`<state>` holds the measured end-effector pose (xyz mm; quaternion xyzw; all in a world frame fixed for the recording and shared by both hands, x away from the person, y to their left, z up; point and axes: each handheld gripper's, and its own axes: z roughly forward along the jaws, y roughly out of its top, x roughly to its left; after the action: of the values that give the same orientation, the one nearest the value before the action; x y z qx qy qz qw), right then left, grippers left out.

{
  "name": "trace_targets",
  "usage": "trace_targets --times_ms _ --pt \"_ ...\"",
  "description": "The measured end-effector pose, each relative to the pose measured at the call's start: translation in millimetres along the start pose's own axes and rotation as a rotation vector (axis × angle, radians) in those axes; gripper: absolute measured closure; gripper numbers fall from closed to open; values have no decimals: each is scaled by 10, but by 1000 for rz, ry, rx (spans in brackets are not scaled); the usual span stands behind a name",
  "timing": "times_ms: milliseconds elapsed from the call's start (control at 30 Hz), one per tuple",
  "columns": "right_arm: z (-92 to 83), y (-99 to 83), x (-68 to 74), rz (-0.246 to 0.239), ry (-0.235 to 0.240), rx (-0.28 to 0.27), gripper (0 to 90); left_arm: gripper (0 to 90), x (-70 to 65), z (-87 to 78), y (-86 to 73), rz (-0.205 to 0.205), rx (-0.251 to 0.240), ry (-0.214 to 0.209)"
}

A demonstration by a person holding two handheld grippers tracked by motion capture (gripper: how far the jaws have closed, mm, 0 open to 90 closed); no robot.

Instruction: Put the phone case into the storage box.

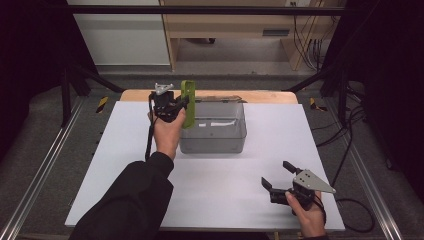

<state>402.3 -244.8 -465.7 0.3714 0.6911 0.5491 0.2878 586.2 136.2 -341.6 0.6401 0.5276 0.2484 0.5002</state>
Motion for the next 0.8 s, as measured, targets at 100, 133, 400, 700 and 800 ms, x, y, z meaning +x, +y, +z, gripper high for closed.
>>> trace_targets --times_ms 100,133,400,700,800 --pt "2 -3 -3 -4 2 -1 46 777 16 18 -25 5 7 4" --pt "2 -3 2 2 3 3 46 777 17 23 -33 8 10 6" --pt "11 4 30 -7 12 2 46 776 30 77 -66 6 18 19" --pt "13 -6 20 0 10 7 45 777 36 108 -97 18 35 26" --pt "13 -4 21 -3 10 5 46 776 8 110 -117 55 45 37"
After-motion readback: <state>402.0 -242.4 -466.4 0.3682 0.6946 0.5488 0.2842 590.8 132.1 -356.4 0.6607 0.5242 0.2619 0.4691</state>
